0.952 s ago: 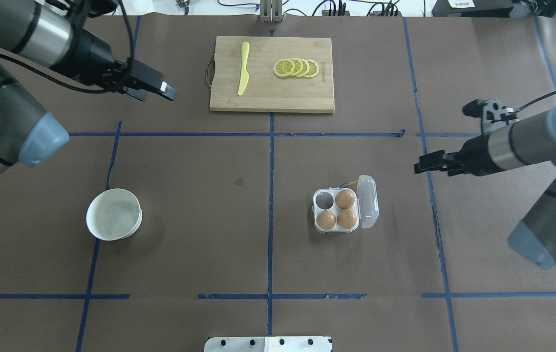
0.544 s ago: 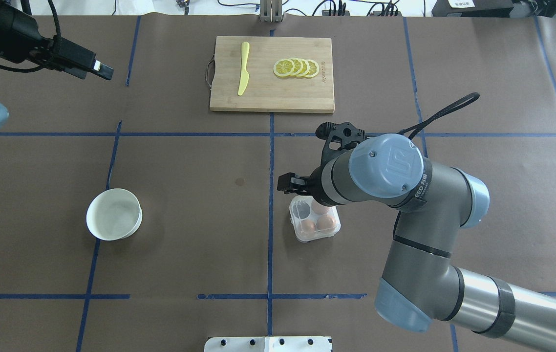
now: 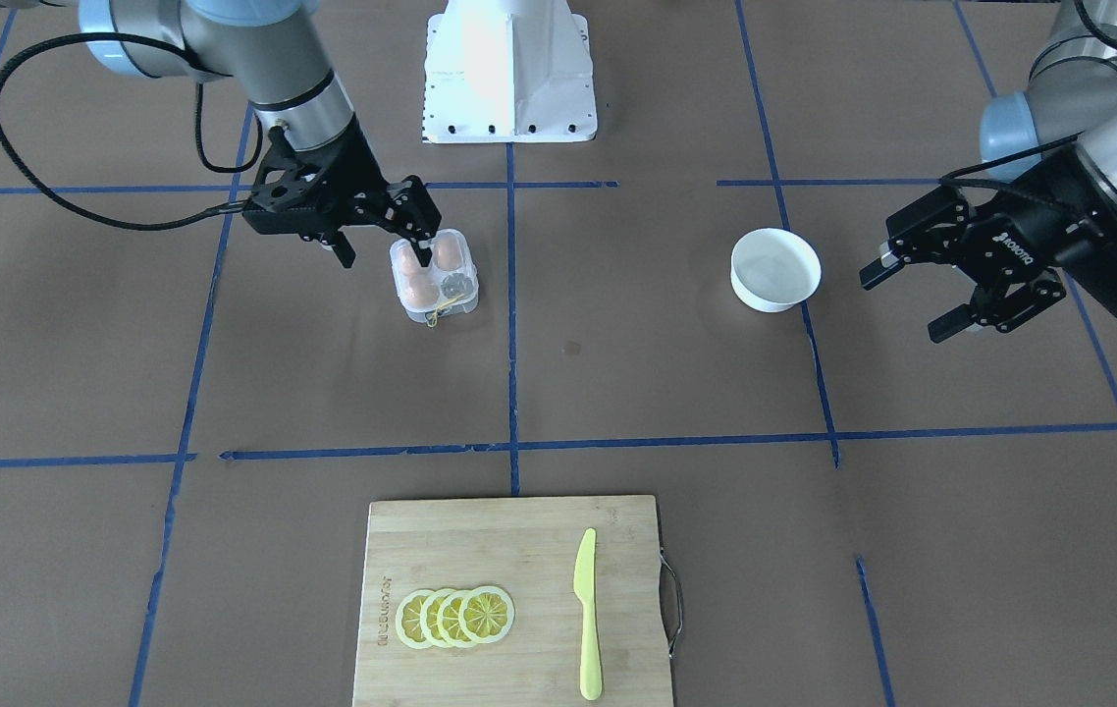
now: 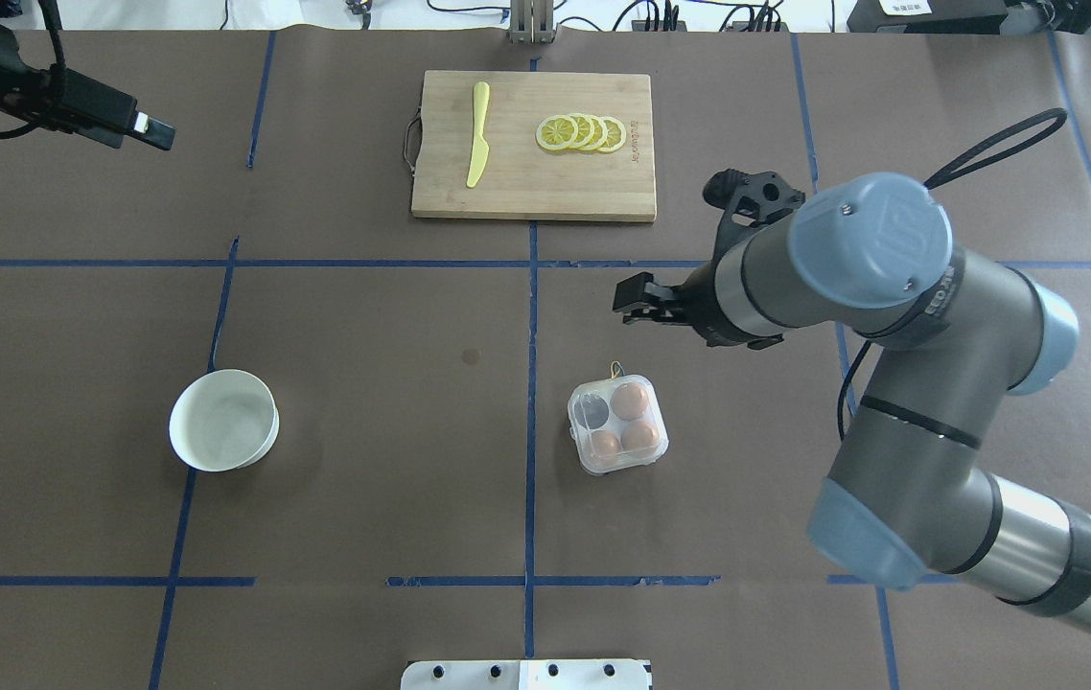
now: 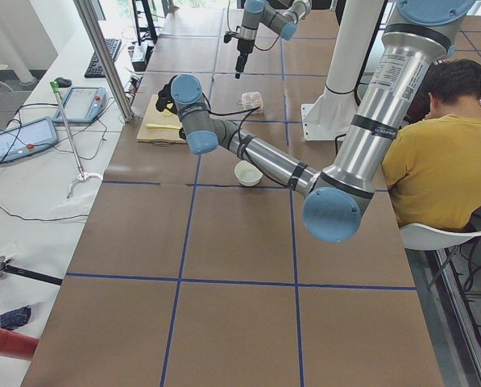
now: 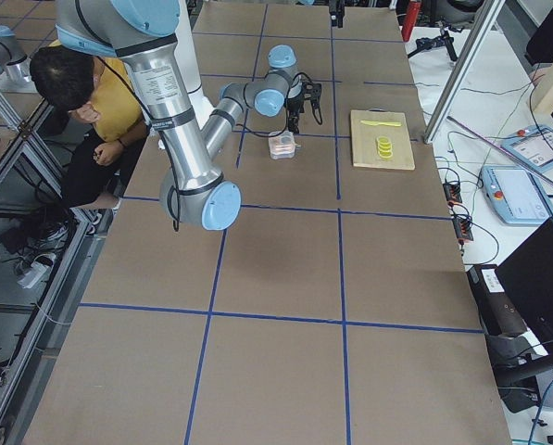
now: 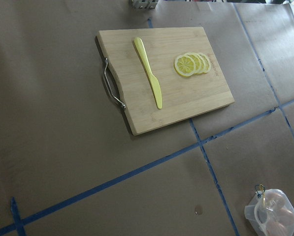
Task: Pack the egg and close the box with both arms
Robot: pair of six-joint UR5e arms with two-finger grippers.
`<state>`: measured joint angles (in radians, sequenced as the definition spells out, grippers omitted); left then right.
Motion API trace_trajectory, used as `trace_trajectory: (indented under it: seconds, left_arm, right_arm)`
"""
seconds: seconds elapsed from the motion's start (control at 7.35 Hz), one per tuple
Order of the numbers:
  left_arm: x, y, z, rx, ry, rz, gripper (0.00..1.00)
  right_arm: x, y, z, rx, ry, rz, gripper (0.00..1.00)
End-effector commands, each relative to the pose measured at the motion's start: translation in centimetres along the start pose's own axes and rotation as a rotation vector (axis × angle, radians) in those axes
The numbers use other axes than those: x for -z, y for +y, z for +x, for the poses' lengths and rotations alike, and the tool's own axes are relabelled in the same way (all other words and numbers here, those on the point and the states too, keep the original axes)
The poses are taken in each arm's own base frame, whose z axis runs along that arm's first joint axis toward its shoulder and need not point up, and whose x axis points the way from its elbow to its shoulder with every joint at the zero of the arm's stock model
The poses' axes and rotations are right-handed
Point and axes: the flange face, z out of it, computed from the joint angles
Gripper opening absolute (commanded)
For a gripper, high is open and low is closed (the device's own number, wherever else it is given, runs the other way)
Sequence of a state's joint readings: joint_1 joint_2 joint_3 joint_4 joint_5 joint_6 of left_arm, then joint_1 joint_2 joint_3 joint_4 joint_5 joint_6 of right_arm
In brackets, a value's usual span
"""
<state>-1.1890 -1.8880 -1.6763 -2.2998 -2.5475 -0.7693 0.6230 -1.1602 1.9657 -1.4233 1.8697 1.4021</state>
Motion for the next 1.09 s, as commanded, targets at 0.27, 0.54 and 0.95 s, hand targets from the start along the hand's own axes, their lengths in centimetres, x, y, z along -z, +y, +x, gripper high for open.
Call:
trace_trajectory:
  seconds: [0.27,0.54,0.95]
  left_arm:
    - [6.0,5.5,-12.3,-0.202,-0.151,0.018,0.99]
    - [10.2,6.2,-20.3,-0.302,-0.245,0.026,0.99]
    - [15.2,6.1,-25.1,-0.406,-0.501,-0.002,0.99]
  right_arm:
    - [5.1,-13.5,22.0,0.224,0.147,-0.047,1.0]
    - [10.7,-23.0,36.6,0.314,0.148,-0.06,1.0]
    - [16.4,-28.0,51.3,0.387,0.181,-0.032,1.0]
